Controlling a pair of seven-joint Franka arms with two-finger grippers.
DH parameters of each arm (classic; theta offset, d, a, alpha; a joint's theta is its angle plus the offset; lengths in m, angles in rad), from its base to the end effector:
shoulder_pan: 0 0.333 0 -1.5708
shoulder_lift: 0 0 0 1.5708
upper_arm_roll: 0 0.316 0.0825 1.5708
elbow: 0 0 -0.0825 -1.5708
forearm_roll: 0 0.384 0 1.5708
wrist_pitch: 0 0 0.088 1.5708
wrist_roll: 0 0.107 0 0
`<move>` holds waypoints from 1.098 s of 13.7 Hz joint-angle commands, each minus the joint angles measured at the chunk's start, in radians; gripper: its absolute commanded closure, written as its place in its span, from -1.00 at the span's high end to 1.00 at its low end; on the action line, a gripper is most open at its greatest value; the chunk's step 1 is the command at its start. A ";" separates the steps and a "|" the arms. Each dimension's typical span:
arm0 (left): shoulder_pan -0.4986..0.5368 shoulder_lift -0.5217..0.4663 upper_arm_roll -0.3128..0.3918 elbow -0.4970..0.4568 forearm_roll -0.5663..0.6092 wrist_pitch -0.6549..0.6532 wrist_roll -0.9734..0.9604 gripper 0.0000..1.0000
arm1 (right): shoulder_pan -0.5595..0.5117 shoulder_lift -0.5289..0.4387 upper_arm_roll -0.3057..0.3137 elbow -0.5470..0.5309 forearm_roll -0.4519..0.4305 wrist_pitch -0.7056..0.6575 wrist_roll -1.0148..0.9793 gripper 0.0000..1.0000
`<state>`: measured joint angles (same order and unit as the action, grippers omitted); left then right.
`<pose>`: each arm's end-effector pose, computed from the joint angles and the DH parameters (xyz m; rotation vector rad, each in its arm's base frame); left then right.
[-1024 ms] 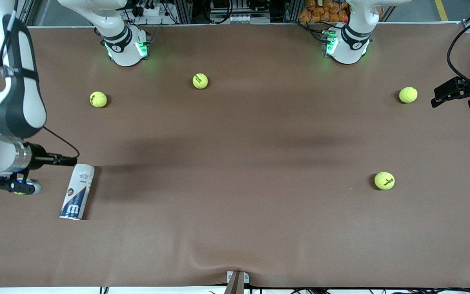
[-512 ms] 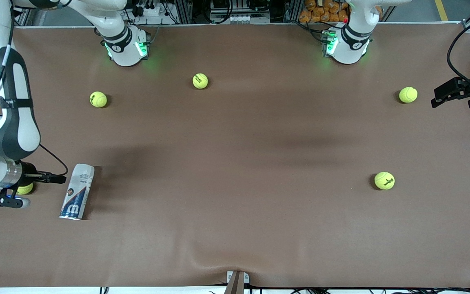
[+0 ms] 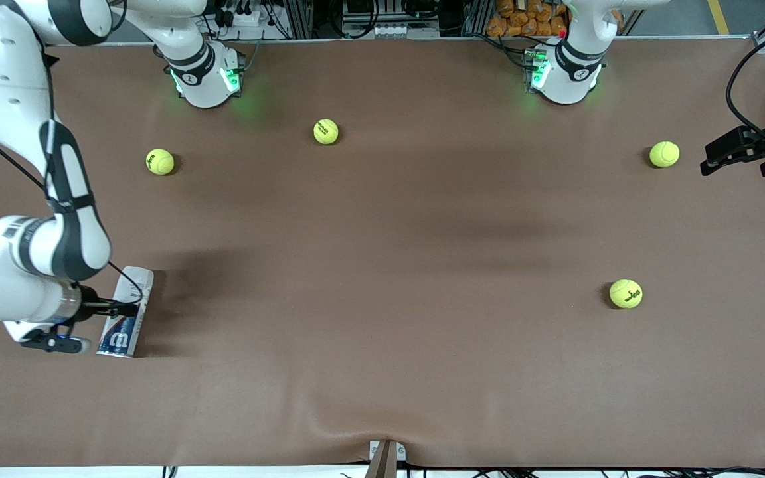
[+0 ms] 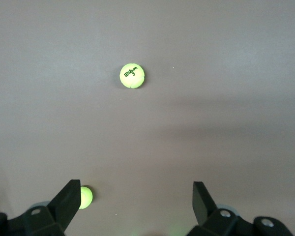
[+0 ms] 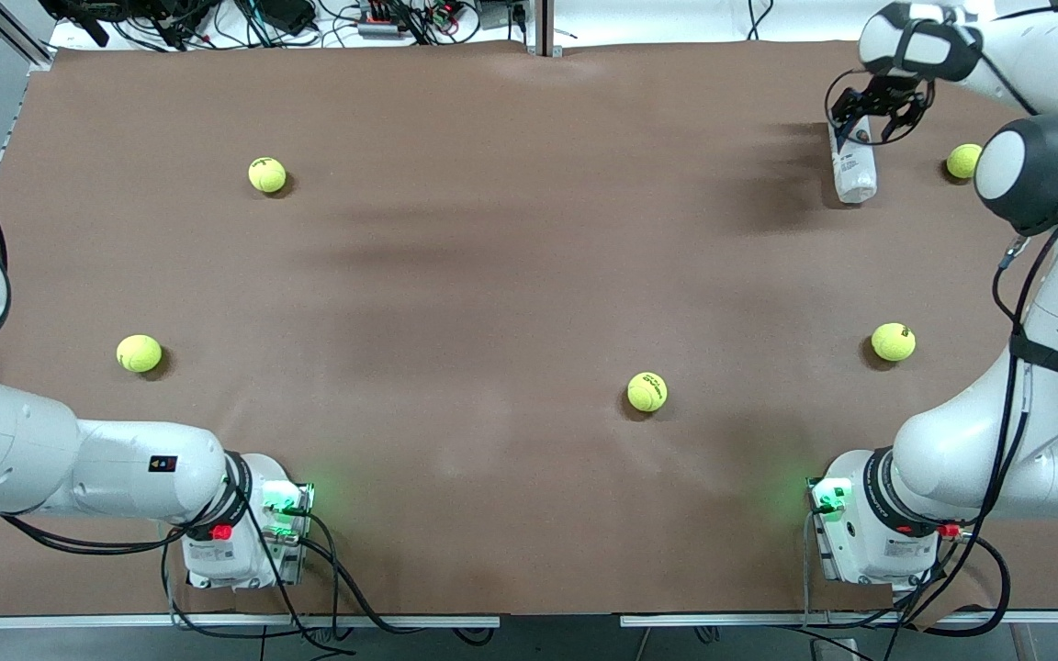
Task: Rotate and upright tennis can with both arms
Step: 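Lower the right gripper and close it around the can's body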
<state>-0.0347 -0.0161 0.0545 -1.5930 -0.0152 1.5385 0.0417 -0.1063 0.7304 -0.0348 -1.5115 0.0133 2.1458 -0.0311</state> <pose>0.5457 0.0094 0.6201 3.1236 -0.0346 -0.0592 0.6953 -0.0945 0.2244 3.1287 -0.1723 -0.1511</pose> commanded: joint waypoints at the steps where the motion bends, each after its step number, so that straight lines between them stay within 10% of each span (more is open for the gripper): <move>1: 0.001 0.007 -0.005 0.018 0.017 -0.003 0.000 1.00 | -0.018 0.047 0.001 0.020 0.004 0.013 -0.070 1.00; 6: 0.006 0.008 -0.005 0.018 0.018 -0.003 0.004 1.00 | -0.020 0.053 0.001 -0.001 0.002 0.009 -0.098 1.00; 7: 0.006 0.008 -0.004 0.018 0.018 -0.003 0.004 1.00 | -0.020 0.055 0.001 -0.001 0.004 0.011 -0.098 0.27; 8: 0.006 0.008 -0.004 0.018 0.018 -0.003 0.004 1.00 | -0.018 0.057 0.001 0.001 0.004 0.011 -0.098 -0.05; 15: 0.007 0.010 -0.004 0.018 0.018 -0.003 0.006 1.00 | 0.046 -0.006 0.004 0.065 -0.006 -0.003 -0.447 0.05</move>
<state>-0.0333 -0.0149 0.0552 -1.5928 -0.0151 1.5385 0.0417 -0.1011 0.7701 -0.0328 -1.4549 0.0121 2.1586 -0.3517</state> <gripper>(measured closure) 0.000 0.471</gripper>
